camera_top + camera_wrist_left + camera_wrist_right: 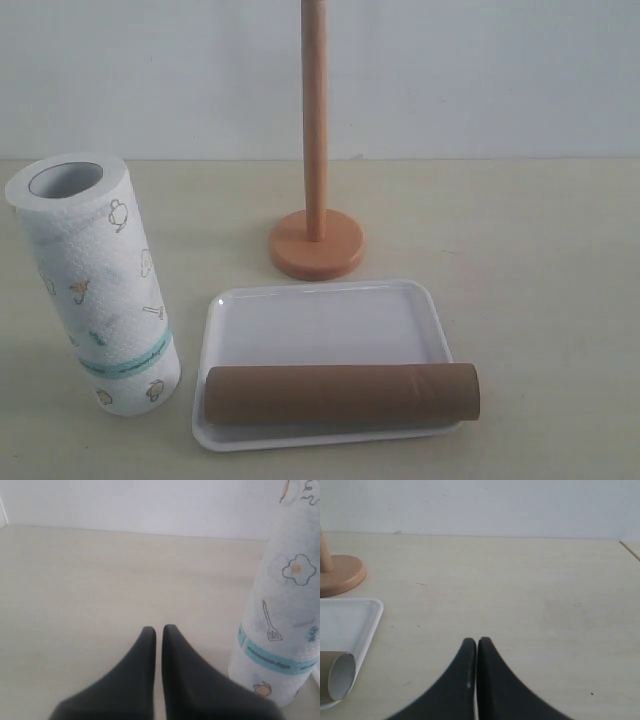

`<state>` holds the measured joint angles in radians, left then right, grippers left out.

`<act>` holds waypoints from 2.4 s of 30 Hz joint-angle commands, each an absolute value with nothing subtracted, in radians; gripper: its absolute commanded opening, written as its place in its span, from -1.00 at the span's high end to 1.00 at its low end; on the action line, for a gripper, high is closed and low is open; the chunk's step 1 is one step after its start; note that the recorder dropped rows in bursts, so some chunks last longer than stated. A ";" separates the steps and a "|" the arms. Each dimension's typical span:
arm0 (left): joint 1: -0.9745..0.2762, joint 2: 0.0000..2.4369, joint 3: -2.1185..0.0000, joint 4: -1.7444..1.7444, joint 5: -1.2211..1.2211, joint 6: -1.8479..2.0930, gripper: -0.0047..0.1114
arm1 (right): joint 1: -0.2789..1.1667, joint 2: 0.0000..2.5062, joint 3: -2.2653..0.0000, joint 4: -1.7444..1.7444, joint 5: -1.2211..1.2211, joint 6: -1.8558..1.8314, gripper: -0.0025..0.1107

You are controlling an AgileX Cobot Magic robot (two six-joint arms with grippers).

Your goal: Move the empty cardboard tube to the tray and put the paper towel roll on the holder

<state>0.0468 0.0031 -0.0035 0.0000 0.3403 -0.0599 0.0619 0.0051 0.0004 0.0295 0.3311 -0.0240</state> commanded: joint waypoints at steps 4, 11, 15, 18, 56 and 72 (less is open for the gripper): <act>0.049 0.000 0.000 -0.011 0.337 -0.059 0.85 | 0.059 0.000 0.000 0.029 0.326 -0.025 0.96; 0.049 0.000 0.000 -0.011 0.337 -0.059 0.85 | 0.059 0.000 0.000 0.029 0.326 -0.025 0.96; 0.049 0.000 0.000 -0.006 0.337 -0.059 0.85 | 0.059 0.000 0.000 0.029 0.326 -0.025 0.96; 0.049 0.000 0.000 0.000 0.329 -0.059 0.85 | 0.059 0.000 0.000 0.029 0.326 -0.025 0.96; 0.049 0.353 0.000 1.111 -0.503 -1.064 0.85 | 0.059 0.000 0.000 0.031 0.326 -0.025 0.96; 0.049 0.405 0.000 0.878 -0.508 -1.066 0.85 | 0.059 0.000 0.000 0.031 0.326 -0.025 0.96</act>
